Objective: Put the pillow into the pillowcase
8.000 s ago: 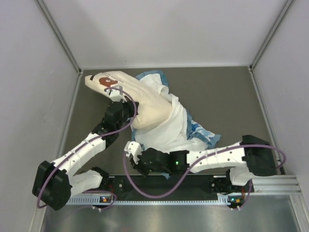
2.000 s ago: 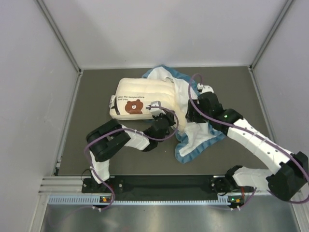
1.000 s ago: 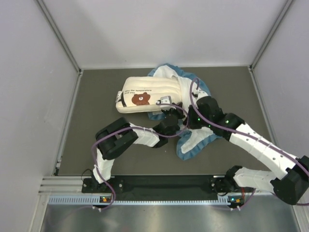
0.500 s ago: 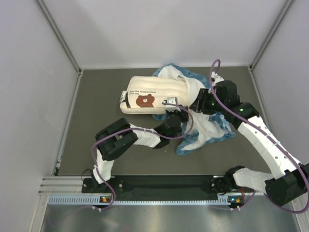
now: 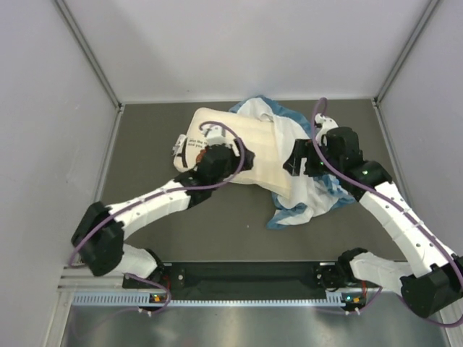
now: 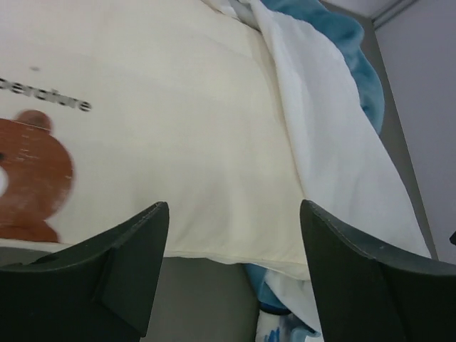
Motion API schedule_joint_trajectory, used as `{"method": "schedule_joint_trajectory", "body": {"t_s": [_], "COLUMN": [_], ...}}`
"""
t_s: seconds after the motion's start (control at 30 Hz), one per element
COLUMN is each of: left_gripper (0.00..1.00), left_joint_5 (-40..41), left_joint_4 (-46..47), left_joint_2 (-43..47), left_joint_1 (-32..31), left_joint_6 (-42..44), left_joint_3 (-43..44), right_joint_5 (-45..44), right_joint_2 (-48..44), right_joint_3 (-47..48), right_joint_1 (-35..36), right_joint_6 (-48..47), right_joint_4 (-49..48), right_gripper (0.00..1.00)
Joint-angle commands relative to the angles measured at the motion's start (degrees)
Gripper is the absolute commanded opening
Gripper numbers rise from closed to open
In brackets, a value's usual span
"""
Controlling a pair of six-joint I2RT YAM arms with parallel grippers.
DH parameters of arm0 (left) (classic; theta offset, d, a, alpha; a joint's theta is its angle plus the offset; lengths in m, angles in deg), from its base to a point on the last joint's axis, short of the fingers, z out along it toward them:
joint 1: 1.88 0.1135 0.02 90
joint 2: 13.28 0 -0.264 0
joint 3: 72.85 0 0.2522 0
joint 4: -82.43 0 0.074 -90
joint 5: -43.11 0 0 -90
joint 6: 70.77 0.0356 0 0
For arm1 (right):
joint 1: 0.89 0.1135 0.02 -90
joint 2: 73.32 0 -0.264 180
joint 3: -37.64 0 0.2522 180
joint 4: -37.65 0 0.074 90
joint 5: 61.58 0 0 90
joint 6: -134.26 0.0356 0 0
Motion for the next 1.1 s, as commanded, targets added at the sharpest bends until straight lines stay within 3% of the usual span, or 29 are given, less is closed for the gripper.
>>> {"method": "schedule_joint_trajectory", "body": {"t_s": [0.0,0.1,0.17,0.27,0.43,0.47,0.73,1.0,1.07], "left_gripper": [0.79,0.85,0.86,0.89,0.88,0.88,0.90,0.90,0.90], "left_joint_5": [-6.3,-7.6,-5.4,-8.3,-22.4,-25.9,-27.5,-27.6,-27.8], "left_joint_4": [-13.6,-22.7,-25.5,-26.2,-26.0,-23.8,-24.0,-26.0,-26.0], "left_joint_2": [8.1,12.3,14.9,16.8,17.7,21.1,28.5,30.4,30.8], "left_joint_1": [5.9,8.9,9.9,14.5,29.2,36.3,42.3,43.4,43.5], "left_joint_6": [-4.0,-3.5,-3.4,-4.2,-4.8,-6.6,-7.3,-5.5,-5.6], "left_joint_3": [-3.6,-4.9,-6.0,-8.8,-13.0,-16.6,-21.3,-21.4,-21.6], "right_joint_5": [-0.3,2.2,0.9,-13.4,-25.2,-29.3,-38.0,-41.2,-45.4], "right_joint_2": [-1.4,-0.2,2.3,8.7,18.2,20.9,32.3,44.9,49.2], "right_joint_3": [1.5,2.2,4.3,8.9,11.6,10.5,9.6,14.4,16.5], "right_joint_1": [0.6,2.1,7.7,19.4,28.6,30.6,36.4,35.4,35.2], "right_joint_6": [-5.2,-8.6,-12.7,-16.0,-23.2,-27.8,-40.3,-44.2,-46.0], "right_joint_4": [-4.6,-6.4,-6.2,-4.4,-7.3,-11.0,-22.6,-23.1,-23.8], "right_gripper": [0.82,0.84,0.91,0.94,1.00,1.00,1.00,1.00,1.00]}}
